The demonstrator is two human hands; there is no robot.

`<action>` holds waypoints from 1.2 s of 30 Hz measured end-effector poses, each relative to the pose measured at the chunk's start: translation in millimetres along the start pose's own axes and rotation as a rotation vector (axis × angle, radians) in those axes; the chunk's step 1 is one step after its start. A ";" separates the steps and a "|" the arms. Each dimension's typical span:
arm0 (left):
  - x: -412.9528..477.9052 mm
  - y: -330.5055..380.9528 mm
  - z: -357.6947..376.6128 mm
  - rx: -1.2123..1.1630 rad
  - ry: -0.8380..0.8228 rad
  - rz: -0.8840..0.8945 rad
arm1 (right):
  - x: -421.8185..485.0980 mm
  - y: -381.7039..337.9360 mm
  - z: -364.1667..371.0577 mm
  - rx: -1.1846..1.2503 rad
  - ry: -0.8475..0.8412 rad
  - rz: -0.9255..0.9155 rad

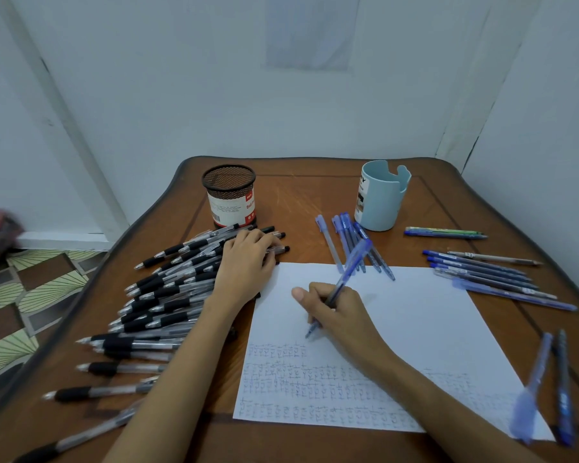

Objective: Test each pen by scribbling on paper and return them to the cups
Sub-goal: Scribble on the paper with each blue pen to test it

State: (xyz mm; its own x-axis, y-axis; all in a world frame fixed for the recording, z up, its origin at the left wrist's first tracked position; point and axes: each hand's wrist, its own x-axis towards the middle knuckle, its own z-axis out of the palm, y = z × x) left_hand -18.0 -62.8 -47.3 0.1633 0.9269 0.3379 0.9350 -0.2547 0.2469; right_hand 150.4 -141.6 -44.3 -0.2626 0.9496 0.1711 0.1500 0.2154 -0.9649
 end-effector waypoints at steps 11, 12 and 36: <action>0.6 -1.1 1.0 -0.009 0.000 0.004 | 8.1 -11.5 -24.0 0.661 -0.004 0.360; 0.9 -1.2 0.9 -0.009 -0.002 0.004 | 8.8 -12.3 -25.9 0.752 -0.012 0.379; 0.1 -1.3 2.0 -0.037 0.035 0.011 | 8.2 -23.6 -38.2 0.699 0.067 0.503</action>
State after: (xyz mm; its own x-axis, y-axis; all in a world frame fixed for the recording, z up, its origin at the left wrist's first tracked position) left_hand -18.6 -61.8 -49.4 0.1620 0.9140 0.3719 0.9208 -0.2756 0.2762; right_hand 181.2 -130.2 -12.5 -0.2624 0.9107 -0.3191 -0.3935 -0.4029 -0.8263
